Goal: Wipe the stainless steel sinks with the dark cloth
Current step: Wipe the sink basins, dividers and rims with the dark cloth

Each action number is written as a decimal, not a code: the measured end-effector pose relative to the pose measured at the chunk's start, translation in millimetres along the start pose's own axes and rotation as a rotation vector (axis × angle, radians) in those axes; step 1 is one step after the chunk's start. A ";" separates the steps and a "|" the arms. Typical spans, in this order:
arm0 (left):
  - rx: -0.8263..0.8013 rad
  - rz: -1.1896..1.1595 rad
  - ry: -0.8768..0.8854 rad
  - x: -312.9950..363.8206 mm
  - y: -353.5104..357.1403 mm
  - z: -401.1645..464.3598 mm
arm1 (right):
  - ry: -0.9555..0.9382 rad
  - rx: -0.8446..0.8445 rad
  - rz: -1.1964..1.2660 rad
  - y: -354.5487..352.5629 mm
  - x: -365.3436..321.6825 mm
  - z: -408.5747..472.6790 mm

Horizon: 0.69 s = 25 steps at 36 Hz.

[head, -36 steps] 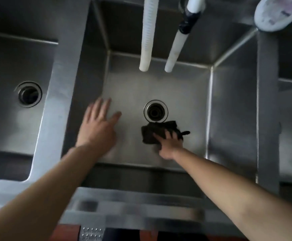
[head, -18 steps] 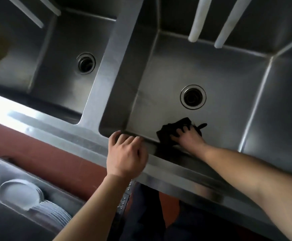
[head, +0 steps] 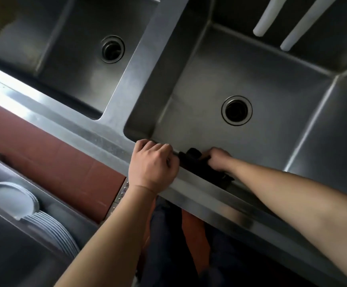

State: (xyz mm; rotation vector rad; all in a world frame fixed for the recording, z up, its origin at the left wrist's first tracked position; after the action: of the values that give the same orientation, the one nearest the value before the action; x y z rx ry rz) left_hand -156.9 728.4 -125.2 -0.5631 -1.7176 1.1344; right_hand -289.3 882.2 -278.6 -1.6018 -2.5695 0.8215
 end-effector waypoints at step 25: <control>-0.451 -0.809 0.204 -47.0 -105.1 -15.8 | -0.024 0.548 0.327 -59.4 -131.3 -235.4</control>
State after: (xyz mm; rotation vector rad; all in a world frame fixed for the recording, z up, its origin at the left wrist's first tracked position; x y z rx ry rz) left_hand -109.7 650.4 -53.1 -0.1864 -1.7652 0.1154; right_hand -212.4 852.4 -15.2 -1.8239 -1.8609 1.4165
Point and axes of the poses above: each hand's wrist, its own z-axis towards the middle knuckle, its own y-axis out of the palm, x = y × z, the point moved 2 cm from there along z, towards the middle knuckle, and after that the axes turned 15 degrees about -z, right-handed, at the moved point
